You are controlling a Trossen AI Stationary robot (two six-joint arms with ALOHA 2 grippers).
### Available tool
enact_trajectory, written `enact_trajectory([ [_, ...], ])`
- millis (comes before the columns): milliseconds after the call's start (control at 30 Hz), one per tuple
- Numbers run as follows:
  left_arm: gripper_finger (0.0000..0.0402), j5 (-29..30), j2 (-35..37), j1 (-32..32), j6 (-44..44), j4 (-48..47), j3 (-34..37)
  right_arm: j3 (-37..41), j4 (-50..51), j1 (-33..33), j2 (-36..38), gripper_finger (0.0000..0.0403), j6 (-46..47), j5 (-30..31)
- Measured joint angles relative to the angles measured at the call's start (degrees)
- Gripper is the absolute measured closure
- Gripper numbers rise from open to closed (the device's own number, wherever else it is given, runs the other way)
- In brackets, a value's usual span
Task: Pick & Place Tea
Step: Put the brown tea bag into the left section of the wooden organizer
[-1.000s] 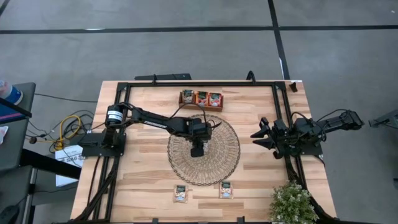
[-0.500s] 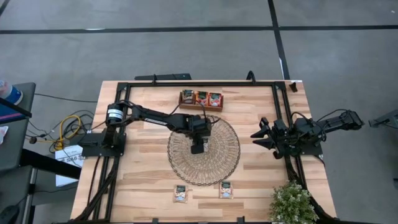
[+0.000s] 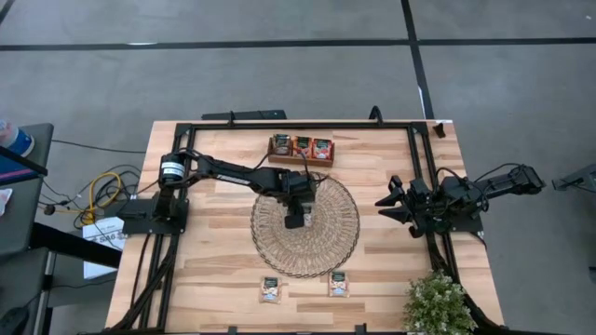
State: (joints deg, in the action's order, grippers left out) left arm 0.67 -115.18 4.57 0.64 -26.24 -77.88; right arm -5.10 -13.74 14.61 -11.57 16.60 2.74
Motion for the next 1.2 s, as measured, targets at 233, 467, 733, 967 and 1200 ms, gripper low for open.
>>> enact_trajectory([
  [233,0.0229,-2.0,-1.7,0.8,0.0,-0.8,-0.1,0.0,0.0,0.0,0.0,0.0289,0.2,0.0],
  [467,0.0229,-1.9,-1.8,0.7,0.0,-1.0,-0.2,0.0,0.0,0.0,0.0,0.0289,0.4,0.0],
  [733,0.0248,-0.7,-1.9,0.7,0.0,-1.7,-0.2,0.0,0.0,0.0,0.0,0.0289,0.4,0.0],
  [967,0.0314,-0.4,-2.0,0.7,0.2,-1.9,-0.1,0.0,0.0,0.0,0.0,0.0289,0.5,0.0],
  [1200,0.0354,-1.9,-2.0,0.7,0.2,-1.9,-0.1,0.0,0.0,0.0,0.0,0.0289,0.5,0.0],
])
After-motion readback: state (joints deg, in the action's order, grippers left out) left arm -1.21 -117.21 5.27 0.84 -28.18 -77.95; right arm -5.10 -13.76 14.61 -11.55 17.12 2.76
